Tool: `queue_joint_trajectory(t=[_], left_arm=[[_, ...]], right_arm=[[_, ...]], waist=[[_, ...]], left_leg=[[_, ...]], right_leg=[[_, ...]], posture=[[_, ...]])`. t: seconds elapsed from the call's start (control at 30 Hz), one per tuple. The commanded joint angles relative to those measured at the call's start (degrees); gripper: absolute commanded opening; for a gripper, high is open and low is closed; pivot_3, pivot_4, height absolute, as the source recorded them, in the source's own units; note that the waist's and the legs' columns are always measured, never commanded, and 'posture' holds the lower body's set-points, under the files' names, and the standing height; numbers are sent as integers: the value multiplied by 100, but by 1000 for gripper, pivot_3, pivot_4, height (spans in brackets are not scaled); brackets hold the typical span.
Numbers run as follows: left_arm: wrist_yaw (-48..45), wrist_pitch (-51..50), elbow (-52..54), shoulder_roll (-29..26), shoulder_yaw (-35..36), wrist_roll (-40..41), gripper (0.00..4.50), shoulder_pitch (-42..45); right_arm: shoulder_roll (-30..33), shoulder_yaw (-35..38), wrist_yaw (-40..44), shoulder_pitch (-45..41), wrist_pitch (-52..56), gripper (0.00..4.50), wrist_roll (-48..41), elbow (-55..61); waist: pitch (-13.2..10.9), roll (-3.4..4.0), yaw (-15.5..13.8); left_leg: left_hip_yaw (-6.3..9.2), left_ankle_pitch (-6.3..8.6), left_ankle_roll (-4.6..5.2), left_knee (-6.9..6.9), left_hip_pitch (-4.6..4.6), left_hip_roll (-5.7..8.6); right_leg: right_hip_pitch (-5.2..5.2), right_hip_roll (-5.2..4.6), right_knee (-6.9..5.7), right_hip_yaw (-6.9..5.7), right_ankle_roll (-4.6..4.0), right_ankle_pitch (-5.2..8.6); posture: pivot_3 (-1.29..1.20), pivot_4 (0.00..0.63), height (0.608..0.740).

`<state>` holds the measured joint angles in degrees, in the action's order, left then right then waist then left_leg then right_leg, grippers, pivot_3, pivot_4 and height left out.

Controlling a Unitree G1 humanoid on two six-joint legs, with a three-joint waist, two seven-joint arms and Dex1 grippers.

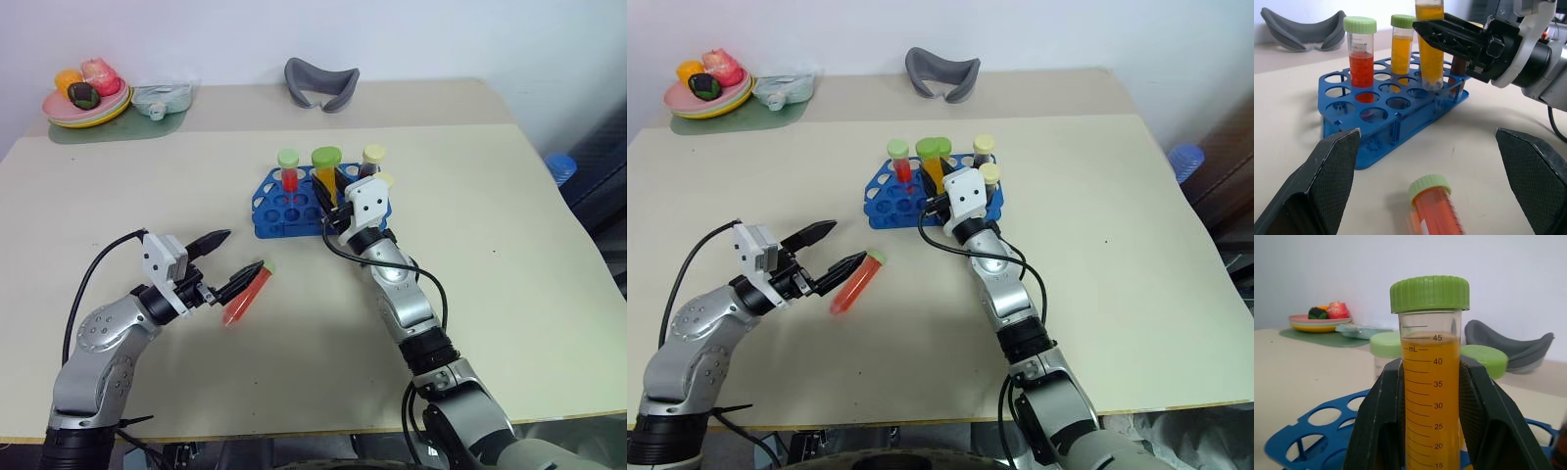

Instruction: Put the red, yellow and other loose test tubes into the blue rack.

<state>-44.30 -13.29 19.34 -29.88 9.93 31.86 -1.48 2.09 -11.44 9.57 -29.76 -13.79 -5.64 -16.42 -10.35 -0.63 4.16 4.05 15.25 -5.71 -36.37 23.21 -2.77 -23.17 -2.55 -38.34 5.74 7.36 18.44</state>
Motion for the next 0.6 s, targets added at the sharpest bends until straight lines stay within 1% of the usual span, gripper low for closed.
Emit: queue_joint_trajectory(t=[0.03, 0.23, 0.6], left_arm=[[-58, 40, 167, -68, 132, 88, 4500, 31], [-100, 22, 179, -85, 162, 156, 4500, 40], [-128, 61, 166, -84, 175, 211, 4500, 8]], right_arm=[[-129, 152, 13, -98, -267, 1072, 91, -186], [-173, 306, 45, -27, -497, 1072, 128, -361], [-318, 322, 156, 157, -653, 1072, 170, -361]], waist=[[0, 0, 2], [0, 0, -3], [1, 0, 2]], left_leg=[[0, 0, 0, 0, -2, 0], [0, -1, -1, 0, -9, 0], [0, 0, -1, 3, -26, 0]], right_leg=[[2, 0, 0, 0, 0, 0], [10, 0, -1, 0, 0, 0], [26, 0, -1, 0, 0, 0]], posture=[[0, 150, 740], [0, 150, 740], [0, 150, 740]])
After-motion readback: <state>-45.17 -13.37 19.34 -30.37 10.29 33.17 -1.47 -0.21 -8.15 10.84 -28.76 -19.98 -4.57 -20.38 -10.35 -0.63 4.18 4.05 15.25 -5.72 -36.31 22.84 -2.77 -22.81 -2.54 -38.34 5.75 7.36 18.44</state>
